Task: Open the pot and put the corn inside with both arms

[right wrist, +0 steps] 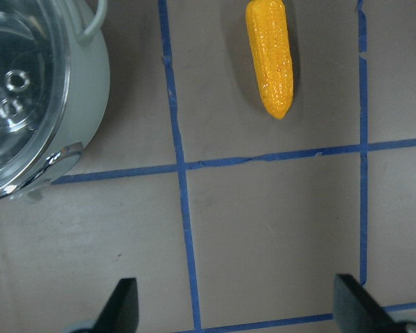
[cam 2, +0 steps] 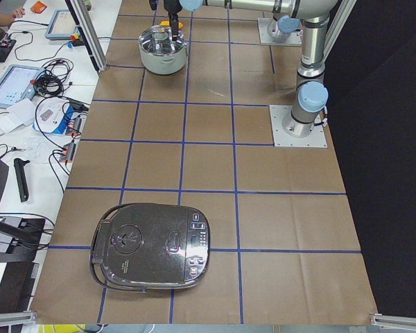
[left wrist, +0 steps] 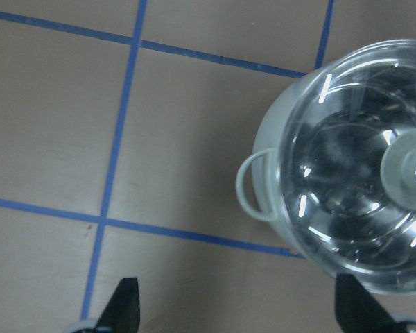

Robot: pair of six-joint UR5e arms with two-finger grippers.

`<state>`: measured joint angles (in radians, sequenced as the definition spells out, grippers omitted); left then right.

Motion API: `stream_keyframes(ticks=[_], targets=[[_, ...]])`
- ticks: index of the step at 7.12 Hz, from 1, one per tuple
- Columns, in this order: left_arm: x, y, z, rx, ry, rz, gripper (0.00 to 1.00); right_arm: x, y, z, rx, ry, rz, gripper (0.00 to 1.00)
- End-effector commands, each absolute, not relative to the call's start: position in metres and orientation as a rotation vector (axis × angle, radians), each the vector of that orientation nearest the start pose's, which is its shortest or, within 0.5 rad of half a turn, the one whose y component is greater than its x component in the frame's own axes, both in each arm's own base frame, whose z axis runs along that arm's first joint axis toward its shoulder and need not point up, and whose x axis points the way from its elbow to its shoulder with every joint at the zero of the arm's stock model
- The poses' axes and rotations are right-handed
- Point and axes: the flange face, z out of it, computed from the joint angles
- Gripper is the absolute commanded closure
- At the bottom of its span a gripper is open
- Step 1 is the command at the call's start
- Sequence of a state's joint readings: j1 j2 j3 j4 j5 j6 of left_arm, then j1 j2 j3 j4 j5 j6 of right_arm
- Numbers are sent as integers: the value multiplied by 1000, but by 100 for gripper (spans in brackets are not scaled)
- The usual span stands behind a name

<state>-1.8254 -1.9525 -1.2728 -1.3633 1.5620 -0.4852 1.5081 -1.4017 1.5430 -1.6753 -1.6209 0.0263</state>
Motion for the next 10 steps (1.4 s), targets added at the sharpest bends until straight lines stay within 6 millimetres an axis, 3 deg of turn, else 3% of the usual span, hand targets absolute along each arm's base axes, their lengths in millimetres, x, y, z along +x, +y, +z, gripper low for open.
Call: stream_keyframes(ticks=[1, 3, 4, 5, 6, 7, 8, 10], targets=[[-376, -641, 407, -478, 3186, -213, 0, 66, -624, 339, 25, 3204, 14, 0], [-388, -660, 382, -513, 3200, -209, 0, 1, -673, 249, -16, 3188, -12, 0], [-394, -668, 369, -517, 3223, -233, 0, -2, -685, 223, -25, 3194, -77, 0], [-396, -670, 366, -542, 3232, -228, 0, -1, -690, 189, -26, 3177, -73, 7], [-395, -671, 364, -559, 3231, -226, 0, 3, -691, 179, -27, 3141, -71, 11], [-395, -671, 362, -559, 3230, -221, 0, 3, -690, 177, -29, 3137, -53, 40], [-395, -671, 361, -542, 3230, -221, 0, 2, -693, 182, -29, 3138, -67, 62], [-398, -673, 353, -554, 3231, -221, 0, 2, -693, 187, -29, 3137, -70, 83]])
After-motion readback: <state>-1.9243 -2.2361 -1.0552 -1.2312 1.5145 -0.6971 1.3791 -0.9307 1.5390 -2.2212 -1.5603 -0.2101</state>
